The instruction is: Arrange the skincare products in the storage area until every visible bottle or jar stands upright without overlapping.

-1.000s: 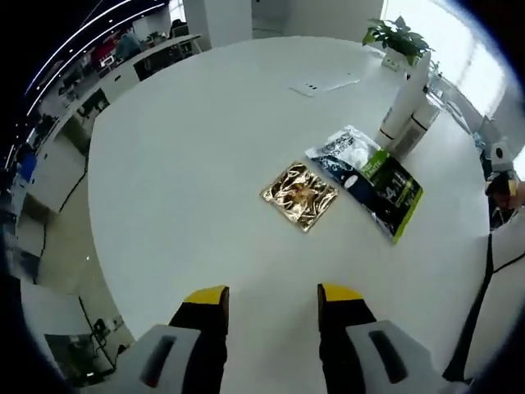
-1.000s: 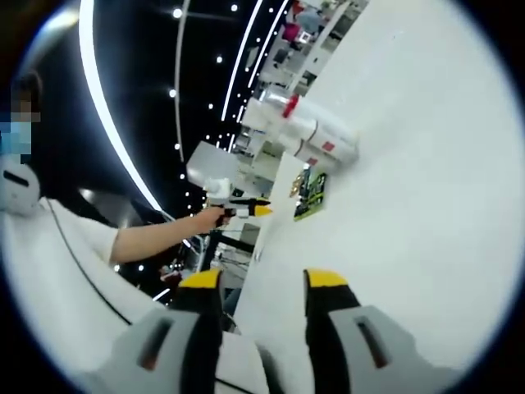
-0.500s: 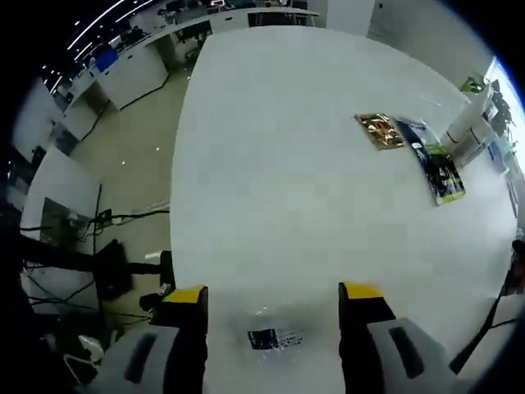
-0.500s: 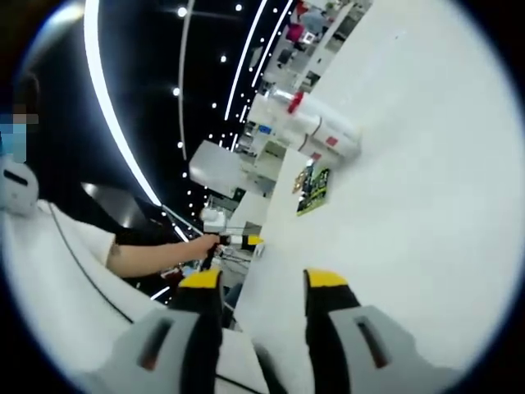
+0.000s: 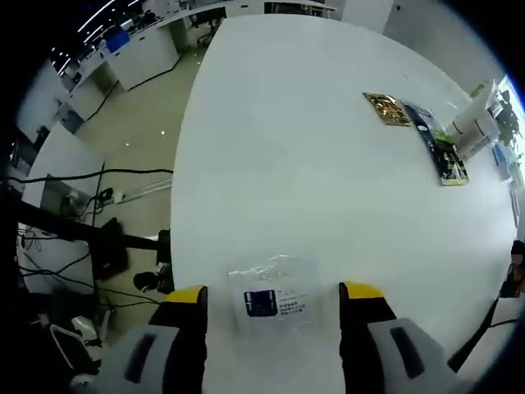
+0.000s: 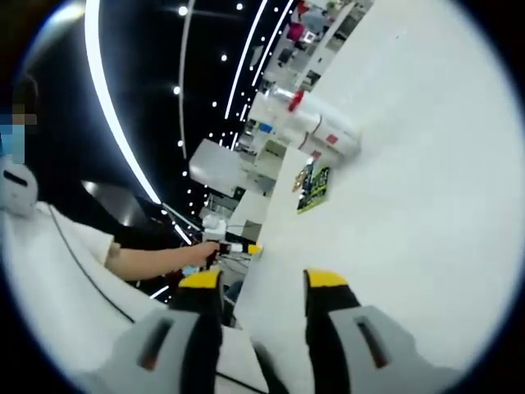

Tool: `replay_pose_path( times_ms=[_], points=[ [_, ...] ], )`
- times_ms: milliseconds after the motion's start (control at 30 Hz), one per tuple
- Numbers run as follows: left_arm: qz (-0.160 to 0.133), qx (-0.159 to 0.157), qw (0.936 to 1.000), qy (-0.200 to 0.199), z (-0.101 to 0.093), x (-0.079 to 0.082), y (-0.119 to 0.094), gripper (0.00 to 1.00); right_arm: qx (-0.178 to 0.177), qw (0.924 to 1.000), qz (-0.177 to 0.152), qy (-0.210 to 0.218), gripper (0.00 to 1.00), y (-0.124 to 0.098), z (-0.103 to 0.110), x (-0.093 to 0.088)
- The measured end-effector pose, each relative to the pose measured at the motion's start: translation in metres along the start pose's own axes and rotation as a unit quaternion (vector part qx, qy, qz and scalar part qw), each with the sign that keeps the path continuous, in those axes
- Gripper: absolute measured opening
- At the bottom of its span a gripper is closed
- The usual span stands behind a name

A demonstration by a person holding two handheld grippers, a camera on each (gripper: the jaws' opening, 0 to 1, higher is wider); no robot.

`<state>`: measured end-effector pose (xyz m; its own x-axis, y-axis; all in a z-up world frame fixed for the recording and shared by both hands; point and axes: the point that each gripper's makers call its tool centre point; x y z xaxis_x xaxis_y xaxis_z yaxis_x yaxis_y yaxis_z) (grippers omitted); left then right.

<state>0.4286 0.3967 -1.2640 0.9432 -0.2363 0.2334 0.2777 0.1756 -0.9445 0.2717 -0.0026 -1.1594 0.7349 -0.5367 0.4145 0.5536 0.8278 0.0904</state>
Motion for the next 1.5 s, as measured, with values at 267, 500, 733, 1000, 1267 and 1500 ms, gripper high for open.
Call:
replay_pose_path(
  times_ms=[267, 500, 733, 1000, 1267, 1500],
  points=[
    [-0.006, -0.003, 1.0000, 0.007, -0.005, -0.002, -0.007, 0.45, 0.002, 1.0000, 0.003, -0.001, 0.37, 0.003, 0.002, 0.000],
    [-0.005, -0.013, 0.9999, -0.006, -0.012, -0.006, -0.011, 0.42, 0.006, 0.9999, 0.013, -0.009, 0.37, 0.002, 0.008, -0.002],
    [-0.047, -0.055, 0.9971, -0.023, -0.039, 0.008, -0.035, 0.42, 0.012, 0.9996, 0.017, -0.018, 0.37, 0.003, 0.013, -0.002],
    [-0.107, -0.110, 0.9879, 0.024, -0.102, 0.016, -0.083, 0.42, 0.027, 0.9978, 0.050, -0.035, 0.37, 0.021, 0.022, -0.006],
    [-0.145, -0.191, 0.9663, 0.093, -0.193, -0.001, -0.143, 0.41, 0.036, 0.9977, 0.045, -0.036, 0.37, 0.038, 0.035, 0.001],
    [-0.165, -0.244, 0.9445, 0.145, -0.258, -0.018, -0.182, 0.41, 0.025, 0.9991, 0.028, -0.018, 0.32, 0.043, 0.042, 0.007]
  ],
)
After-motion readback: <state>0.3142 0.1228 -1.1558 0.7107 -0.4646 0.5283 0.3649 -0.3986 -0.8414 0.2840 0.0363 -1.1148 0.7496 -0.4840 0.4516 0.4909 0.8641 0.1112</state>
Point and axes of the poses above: the point that each gripper's makers call its tool centre point, and the gripper's own axes: y roughly forward along the fingers, z roughly to its left, x roughly out of its top, and after that the axes turned 15 degrees about x, right-handed
